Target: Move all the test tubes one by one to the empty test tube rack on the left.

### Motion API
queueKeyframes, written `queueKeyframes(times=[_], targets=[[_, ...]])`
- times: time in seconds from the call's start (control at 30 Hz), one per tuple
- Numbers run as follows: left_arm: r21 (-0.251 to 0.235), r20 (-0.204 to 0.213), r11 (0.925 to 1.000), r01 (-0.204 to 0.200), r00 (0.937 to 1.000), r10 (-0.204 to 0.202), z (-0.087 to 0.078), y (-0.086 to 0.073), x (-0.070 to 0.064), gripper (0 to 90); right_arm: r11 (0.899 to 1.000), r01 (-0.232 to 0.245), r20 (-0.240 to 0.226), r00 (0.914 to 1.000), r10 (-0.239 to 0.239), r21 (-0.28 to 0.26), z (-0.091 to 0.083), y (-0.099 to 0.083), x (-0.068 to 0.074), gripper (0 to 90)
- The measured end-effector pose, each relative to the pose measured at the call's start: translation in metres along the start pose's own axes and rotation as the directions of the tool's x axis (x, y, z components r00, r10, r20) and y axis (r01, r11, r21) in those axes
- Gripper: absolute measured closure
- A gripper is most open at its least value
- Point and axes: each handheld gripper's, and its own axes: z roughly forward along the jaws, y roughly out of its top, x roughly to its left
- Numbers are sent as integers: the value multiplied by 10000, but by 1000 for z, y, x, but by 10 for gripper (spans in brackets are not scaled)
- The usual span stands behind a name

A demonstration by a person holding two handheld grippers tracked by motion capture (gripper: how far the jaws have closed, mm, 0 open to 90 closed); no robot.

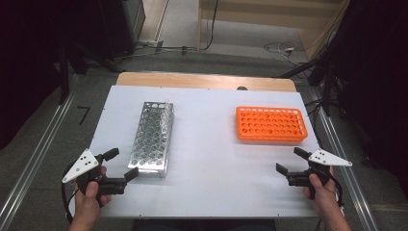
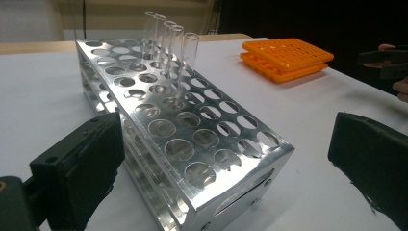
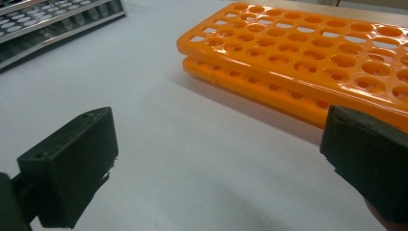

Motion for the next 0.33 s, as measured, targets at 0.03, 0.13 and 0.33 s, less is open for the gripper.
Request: queueKeyframes(times=[0.03, 0.13, 0.33], targets=[[5, -13, 10000, 28, 10000, -28, 0, 0, 0, 0, 10000, 9, -8, 10000, -9, 24, 1, 0, 0, 0], [-3, -9, 10000, 0, 10000, 0, 0, -1, 1, 0, 10000, 44, -58, 10000, -43, 59, 2, 0, 1, 0], [70, -21, 10000, -49, 10000, 50, 1, -2, 1, 0, 9999, 101, -77, 9999, -100, 89, 4, 1, 3, 0]])
